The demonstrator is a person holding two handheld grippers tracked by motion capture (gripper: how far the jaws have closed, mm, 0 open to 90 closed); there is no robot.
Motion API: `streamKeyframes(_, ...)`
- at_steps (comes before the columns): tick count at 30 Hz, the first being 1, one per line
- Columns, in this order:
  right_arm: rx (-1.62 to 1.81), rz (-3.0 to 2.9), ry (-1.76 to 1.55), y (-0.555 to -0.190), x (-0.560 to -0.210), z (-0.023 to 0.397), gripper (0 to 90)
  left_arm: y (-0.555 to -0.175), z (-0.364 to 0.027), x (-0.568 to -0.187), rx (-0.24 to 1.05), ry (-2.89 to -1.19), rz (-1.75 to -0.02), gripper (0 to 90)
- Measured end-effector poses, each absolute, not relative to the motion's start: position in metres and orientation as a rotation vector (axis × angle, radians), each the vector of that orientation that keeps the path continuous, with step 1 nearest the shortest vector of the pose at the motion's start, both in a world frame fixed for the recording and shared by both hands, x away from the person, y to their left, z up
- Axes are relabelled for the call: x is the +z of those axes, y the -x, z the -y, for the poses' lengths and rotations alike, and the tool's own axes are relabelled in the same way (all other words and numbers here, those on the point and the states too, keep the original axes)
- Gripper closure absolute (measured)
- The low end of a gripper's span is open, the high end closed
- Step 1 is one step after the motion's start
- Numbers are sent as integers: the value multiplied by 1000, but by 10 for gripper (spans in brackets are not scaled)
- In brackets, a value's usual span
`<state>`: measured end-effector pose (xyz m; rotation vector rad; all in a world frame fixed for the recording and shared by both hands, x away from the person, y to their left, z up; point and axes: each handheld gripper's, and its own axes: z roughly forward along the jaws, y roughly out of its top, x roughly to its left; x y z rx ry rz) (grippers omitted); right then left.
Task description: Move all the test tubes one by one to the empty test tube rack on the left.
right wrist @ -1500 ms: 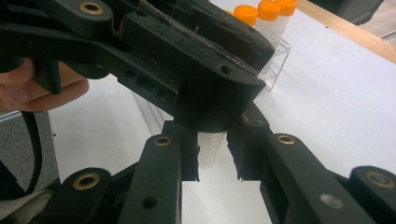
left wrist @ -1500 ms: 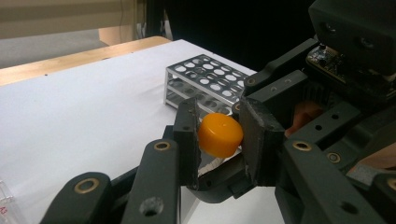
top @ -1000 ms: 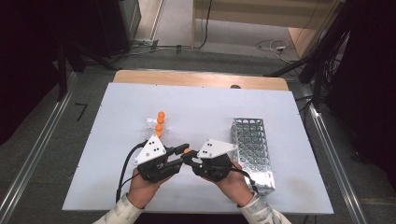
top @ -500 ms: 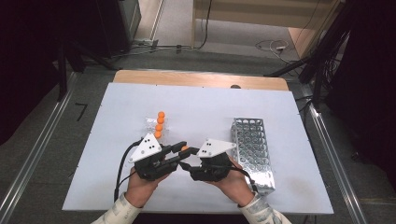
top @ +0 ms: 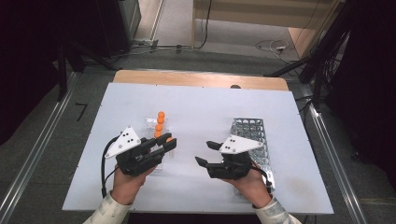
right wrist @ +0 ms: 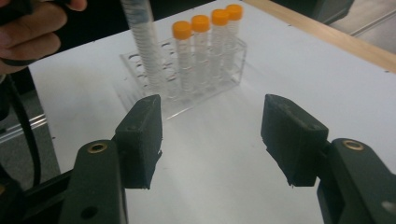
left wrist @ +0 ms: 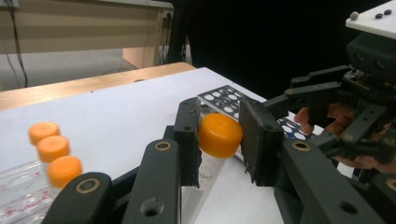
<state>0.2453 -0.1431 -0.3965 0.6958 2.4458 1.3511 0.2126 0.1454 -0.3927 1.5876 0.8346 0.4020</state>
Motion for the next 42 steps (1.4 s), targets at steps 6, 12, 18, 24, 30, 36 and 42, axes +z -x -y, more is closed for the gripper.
streamKeyframes(6, 1361, -2378, -757, -249, -390, 167, 368, -212, -162, -389, 451, -1557, -870, 698)
streamKeyframes(12, 1362, -2316, -819, -254, -385, 189, 368, -218, -177, -396, 484, -1527, -920, 698)
streamKeyframes(18, 1366, -2251, -891, -261, -382, 210, 337, -222, -184, -404, 500, -1515, -946, 698)
streamKeyframes(24, 1362, -2222, -944, -266, -381, 224, 324, -224, -185, -407, 498, -1494, -958, 698)
streamKeyframes(30, 1354, -2207, -965, -268, -381, 229, 325, -226, -178, -415, 493, -1508, -957, 698)
streamKeyframes(36, 1353, -2203, -966, -268, -381, 229, 325, -226, -175, -424, 539, -1525, -998, 698)
streamKeyframes(42, 1349, -2203, -965, -269, -382, 230, 326, -219, -162, -434, 630, -1553, -1070, 699)
